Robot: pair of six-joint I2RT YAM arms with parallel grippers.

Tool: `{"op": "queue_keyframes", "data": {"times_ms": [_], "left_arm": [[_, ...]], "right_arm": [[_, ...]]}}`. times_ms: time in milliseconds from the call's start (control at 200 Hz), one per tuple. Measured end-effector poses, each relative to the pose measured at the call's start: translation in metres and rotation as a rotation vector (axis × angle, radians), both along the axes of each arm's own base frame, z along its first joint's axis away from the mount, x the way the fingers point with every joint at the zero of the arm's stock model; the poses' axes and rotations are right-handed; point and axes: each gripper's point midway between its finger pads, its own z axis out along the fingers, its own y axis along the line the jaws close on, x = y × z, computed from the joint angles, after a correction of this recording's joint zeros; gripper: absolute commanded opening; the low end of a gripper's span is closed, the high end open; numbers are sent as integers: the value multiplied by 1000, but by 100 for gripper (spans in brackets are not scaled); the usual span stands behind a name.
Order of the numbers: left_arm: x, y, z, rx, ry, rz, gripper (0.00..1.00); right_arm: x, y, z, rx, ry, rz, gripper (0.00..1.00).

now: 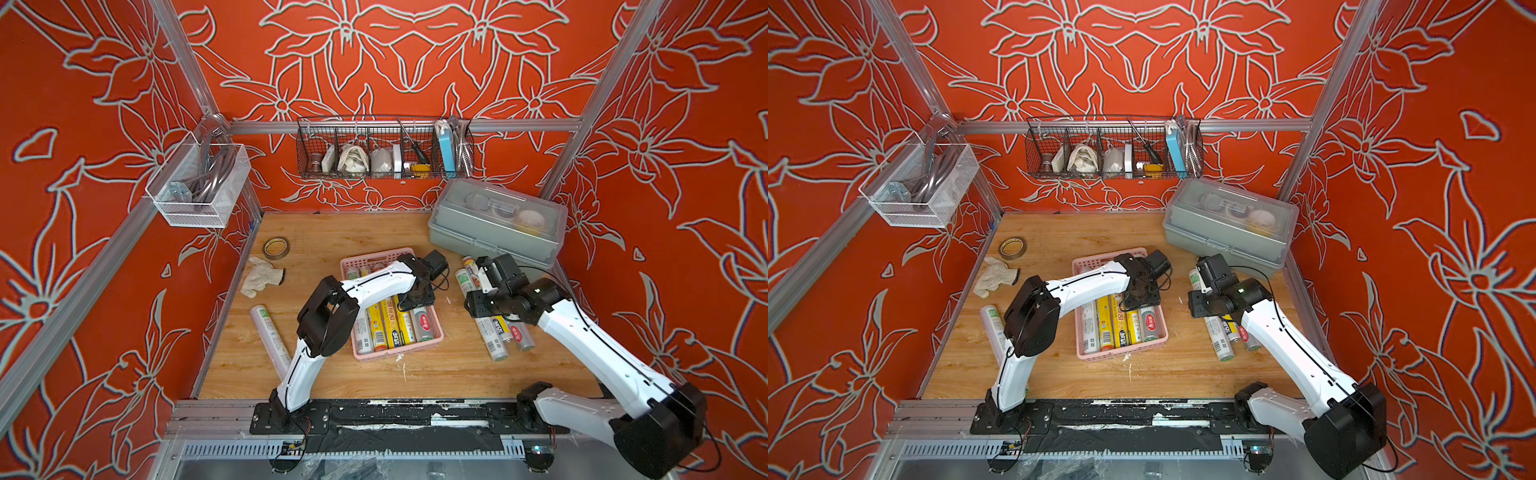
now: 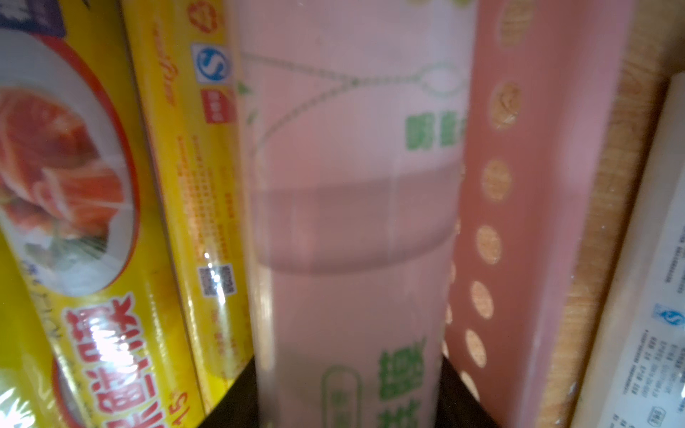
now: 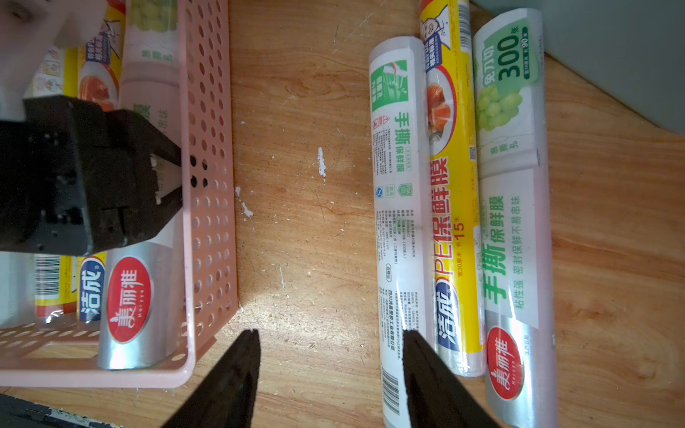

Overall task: Put the plastic wrap into the basket
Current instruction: Place the plastic wrap in the basket.

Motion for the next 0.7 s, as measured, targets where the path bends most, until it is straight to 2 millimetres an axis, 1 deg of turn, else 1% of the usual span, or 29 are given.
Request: {"op": "queue_keyframes", "data": {"times_ms": [130,195,375,701], "left_arm": [[1,1,2,14,4,-4,56],[3,3,6,21,-3,-3,61],[8,5,15,41,-29,-7,61],[6,11,15,68,-25,-12,60]], "right_arm": [[0,0,0,2,1,1,62],[0,0,0,2,1,1,62],[0,0,0,2,2,1,62],[0,1,0,3,2,1,62]]}}
